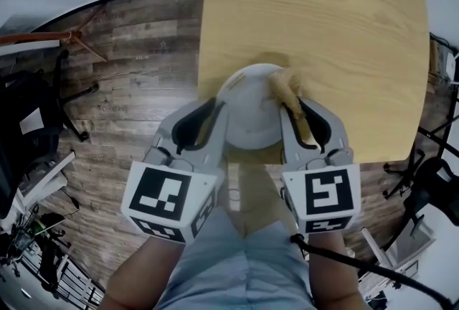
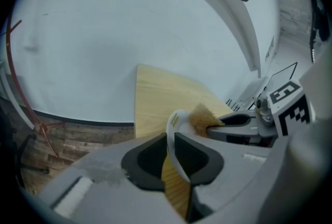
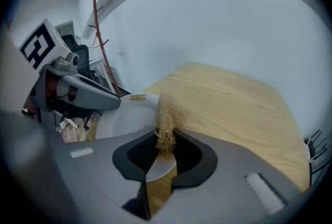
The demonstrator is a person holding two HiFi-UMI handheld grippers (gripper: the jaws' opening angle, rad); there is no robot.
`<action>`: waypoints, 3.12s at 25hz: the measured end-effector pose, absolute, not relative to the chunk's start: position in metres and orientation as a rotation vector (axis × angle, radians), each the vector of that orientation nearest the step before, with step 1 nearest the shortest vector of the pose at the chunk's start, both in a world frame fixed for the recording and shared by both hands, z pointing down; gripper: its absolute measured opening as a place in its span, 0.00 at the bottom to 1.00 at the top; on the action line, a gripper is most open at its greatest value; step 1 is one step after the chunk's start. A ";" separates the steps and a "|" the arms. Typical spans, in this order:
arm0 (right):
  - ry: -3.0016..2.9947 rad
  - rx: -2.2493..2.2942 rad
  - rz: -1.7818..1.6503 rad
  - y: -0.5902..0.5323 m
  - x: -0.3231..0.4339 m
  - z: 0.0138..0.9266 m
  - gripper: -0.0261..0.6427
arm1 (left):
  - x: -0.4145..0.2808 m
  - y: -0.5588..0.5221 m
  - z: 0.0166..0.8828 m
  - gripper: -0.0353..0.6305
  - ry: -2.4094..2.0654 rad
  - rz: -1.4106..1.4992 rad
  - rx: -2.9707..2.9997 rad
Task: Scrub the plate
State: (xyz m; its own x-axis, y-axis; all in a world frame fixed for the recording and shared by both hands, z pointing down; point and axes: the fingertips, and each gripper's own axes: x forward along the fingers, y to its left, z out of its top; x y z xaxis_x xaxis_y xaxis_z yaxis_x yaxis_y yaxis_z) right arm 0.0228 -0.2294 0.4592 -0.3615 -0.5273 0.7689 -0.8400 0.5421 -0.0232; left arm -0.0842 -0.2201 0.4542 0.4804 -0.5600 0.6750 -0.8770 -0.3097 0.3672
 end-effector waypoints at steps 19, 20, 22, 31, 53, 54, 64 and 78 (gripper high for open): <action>-2.096 0.864 0.358 -0.223 -0.033 0.447 0.14 | -0.078 -0.226 0.440 0.15 -1.155 0.511 2.015; -2.105 0.856 0.357 -0.220 -0.034 0.447 0.14 | -0.079 -0.226 0.440 0.15 -1.156 0.509 2.014; -2.122 0.843 0.359 -0.215 -0.037 0.446 0.14 | -0.079 -0.225 0.440 0.15 -1.156 0.508 2.014; -2.183 0.773 0.376 -0.191 -0.042 0.448 0.14 | -0.077 -0.225 0.441 0.15 -1.156 0.526 2.075; -2.081 0.736 0.500 -0.140 0.009 0.471 0.14 | -0.080 -0.229 0.443 0.15 -1.171 0.608 2.111; -2.072 0.753 0.505 -0.141 0.015 0.472 0.14 | -0.080 -0.230 0.444 0.15 -1.169 0.616 2.115; -1.965 0.891 0.501 -0.172 0.052 0.471 0.14 | -0.078 -0.230 0.445 0.15 -1.143 0.660 2.134; -1.946 0.960 0.443 -0.226 0.040 0.463 0.14 | -0.074 -0.232 0.442 0.15 -1.116 0.662 2.142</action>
